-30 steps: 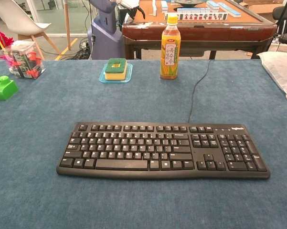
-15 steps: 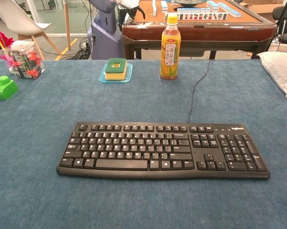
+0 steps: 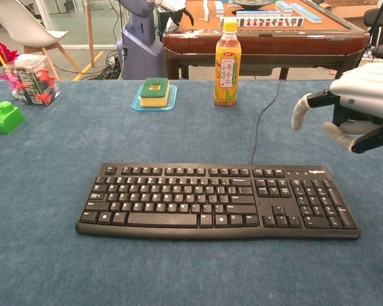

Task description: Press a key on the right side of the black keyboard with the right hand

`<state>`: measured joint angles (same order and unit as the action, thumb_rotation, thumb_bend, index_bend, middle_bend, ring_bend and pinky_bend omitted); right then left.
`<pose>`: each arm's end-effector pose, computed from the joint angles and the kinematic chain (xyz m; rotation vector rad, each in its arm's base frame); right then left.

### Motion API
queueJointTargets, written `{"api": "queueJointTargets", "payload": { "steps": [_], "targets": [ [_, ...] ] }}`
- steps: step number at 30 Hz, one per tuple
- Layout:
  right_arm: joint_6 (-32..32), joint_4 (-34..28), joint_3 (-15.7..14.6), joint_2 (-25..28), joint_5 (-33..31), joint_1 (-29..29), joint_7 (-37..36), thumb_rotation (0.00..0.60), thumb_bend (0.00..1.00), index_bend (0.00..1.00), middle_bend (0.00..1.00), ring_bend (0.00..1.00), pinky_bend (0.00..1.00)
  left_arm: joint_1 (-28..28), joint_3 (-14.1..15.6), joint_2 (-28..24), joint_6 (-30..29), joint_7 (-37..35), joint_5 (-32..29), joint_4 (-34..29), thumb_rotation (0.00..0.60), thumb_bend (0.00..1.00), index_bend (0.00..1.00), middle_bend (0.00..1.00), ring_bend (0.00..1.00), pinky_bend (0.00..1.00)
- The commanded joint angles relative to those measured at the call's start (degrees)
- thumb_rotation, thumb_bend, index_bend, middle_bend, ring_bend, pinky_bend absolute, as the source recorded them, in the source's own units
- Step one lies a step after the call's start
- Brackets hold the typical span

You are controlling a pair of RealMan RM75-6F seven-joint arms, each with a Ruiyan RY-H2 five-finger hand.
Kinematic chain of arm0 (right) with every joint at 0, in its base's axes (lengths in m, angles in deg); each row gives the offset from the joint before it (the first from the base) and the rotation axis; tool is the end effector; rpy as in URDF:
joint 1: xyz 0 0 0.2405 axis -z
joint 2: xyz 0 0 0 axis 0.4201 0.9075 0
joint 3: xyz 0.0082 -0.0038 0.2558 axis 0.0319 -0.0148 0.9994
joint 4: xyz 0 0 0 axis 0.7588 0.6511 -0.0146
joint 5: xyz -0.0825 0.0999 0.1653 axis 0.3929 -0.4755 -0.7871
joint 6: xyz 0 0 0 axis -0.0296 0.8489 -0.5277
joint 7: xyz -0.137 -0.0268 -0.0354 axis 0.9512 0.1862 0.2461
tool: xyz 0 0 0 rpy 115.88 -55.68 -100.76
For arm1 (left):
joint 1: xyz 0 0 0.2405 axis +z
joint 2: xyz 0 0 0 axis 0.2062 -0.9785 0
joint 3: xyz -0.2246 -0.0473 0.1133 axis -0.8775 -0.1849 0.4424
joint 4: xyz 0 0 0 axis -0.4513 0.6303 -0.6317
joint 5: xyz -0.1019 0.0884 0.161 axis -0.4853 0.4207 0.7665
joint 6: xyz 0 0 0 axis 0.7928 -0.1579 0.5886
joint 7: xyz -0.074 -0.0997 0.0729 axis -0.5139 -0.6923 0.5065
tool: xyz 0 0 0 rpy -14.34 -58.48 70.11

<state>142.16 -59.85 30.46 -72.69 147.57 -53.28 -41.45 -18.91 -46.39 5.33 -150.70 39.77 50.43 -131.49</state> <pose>-0.1787 -0.2673 0.0549 2.0709 -0.5824 0.8626 -0.3315 0.1898 0.1328 -1.4708 -0.8528 -0.7596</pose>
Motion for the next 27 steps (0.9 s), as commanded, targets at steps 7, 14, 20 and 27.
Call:
{"api": "queueJointTargets", "payload": {
  "steps": [7,14,20,27],
  "targets": [
    [-5.14,2.11,0.43,-4.68,-4.51,-4.31,5.30,0.600,0.74,0.36,1.00,1.00,1.00,-0.29,-0.22,0.09,0.93,-1.23,-0.94,0.73,0.600,0.12,0.35,0.34,0.35,0.55],
    [-7.81,3.36,0.18,-6.93,-9.21,-6.40,9.67,0.600,0.74,0.36,1.00,1.00,1.00,-0.28,-0.21,-0.21,1.29,-1.51,-1.45,0.46,0.600,0.12,0.36,0.34,0.35,0.55],
    [-9.28,4.21,0.39,-8.60,-14.67,-8.18,13.80,0.600,0.75,0.36,1.00,1.00,1.00,-0.29,-0.08,-0.45,1.77,-1.47,-1.85,0.22,0.600,0.12,0.37,0.34,0.35,0.55],
    [-10.73,6.64,0.26,-11.39,-19.37,-10.63,16.03,0.600,0.75,0.36,1.00,1.00,1.00,-0.27,-0.05,-0.81,2.01,-1.16,-2.24,-0.38,0.600,0.12,0.39,0.34,0.35,0.55]
  ]
}}
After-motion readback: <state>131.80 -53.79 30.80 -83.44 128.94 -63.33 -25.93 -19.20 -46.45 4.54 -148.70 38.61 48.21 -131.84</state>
